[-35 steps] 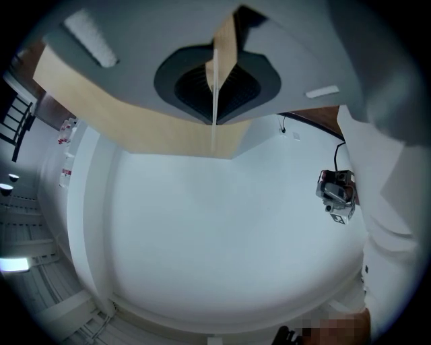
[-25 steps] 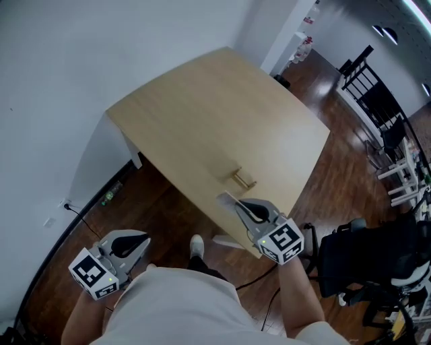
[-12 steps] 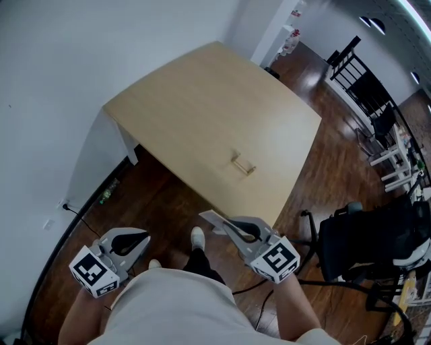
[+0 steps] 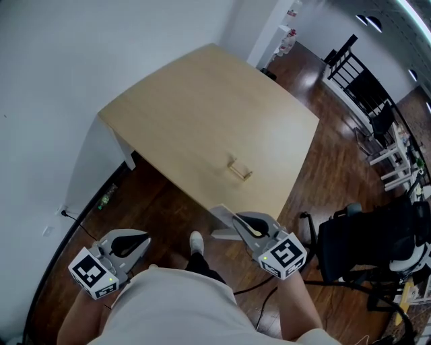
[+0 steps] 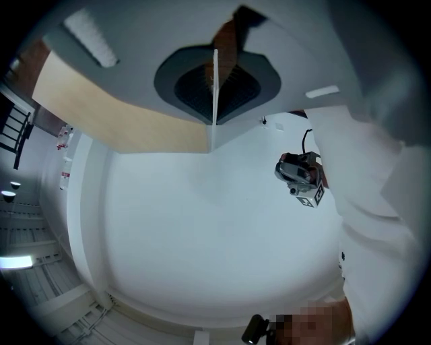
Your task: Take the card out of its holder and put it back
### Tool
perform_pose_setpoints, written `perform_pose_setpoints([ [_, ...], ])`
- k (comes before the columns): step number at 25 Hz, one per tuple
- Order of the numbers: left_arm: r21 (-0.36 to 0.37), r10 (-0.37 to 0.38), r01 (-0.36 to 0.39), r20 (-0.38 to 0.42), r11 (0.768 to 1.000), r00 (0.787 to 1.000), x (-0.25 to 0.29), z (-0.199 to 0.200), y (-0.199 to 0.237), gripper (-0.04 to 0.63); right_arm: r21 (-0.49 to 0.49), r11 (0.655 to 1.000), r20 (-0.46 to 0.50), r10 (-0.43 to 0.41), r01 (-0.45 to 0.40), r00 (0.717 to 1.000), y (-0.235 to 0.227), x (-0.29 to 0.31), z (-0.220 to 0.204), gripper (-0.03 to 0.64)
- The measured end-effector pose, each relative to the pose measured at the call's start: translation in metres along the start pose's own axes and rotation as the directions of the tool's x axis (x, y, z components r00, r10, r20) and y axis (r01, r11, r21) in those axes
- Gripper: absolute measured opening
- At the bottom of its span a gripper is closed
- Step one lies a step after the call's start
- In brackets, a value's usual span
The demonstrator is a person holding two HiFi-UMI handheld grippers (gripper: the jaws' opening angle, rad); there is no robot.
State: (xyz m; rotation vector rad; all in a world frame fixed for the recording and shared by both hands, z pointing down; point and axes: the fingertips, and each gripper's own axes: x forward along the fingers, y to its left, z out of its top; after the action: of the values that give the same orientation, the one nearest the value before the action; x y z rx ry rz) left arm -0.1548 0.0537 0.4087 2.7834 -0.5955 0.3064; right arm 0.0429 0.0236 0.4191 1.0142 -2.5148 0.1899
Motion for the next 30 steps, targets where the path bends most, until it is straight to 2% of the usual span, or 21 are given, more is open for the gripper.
perform_pose_setpoints([
  [8, -0.011, 0.032, -0.032, 0.0, 0.999, 0.999, 0.043, 0.018, 0.018, 0.006, 0.003, 0.999, -0.011, -0.047, 0.047, 0.999, -0.098, 0.007, -0.01, 0.02],
  [19, -0.047, 0.1, -0.101, -0.015, 0.994, 0.995, 0.106, 0.033, 0.042, 0.006, 0.009, 0.999, -0.05, -0.053, 0.053, 0.997, -0.221, 0.041, -0.042, 0.02],
  [24, -0.066, 0.128, -0.13, -0.026, 0.989, 0.991, 0.129, 0.036, 0.05, 0.006, 0.018, 1.0, -0.07, -0.022, 0.023, 0.997, -0.254, 0.058, -0.061, 0.02],
  [30, -0.08, 0.158, -0.161, -0.046, 0.984, 0.986, 0.147, 0.034, 0.058, 0.006, 0.043, 0.999, -0.094, 0.009, -0.005, 0.996, -0.272, 0.077, -0.081, 0.02],
])
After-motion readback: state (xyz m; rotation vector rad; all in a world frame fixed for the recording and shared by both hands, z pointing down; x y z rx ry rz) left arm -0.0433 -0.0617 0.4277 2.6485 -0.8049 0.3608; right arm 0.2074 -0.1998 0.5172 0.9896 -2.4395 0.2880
